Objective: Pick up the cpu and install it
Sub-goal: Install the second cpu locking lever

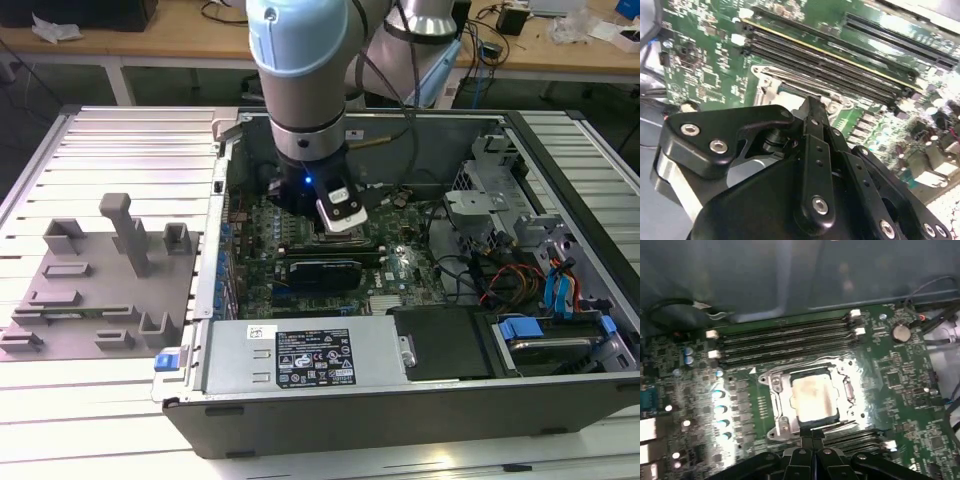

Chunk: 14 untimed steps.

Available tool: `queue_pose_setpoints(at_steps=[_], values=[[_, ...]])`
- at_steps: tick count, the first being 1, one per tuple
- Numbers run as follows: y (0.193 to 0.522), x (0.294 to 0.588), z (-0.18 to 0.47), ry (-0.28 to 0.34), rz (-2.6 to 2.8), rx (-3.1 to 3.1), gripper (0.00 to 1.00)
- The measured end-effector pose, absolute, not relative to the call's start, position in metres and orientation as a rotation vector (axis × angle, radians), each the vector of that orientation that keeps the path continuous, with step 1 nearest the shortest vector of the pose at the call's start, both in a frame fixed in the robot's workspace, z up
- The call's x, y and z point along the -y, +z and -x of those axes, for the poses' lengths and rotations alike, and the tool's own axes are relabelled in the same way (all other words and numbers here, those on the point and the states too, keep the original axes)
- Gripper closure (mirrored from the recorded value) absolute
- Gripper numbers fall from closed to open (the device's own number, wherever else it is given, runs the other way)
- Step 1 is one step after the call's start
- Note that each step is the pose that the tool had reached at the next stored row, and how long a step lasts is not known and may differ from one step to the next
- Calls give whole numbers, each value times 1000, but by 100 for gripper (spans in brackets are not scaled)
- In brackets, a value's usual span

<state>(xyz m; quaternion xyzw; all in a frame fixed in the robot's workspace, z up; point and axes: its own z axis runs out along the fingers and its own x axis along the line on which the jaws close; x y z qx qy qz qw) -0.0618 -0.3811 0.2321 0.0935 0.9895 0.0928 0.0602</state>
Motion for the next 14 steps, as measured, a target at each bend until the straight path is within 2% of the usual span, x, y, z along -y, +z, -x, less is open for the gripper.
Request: queue_pose_setpoints(at_steps=[5, 14], values=[[232, 358, 50, 269, -306, -2991, 89], [235, 357, 50, 250, -306, -2992, 89]])
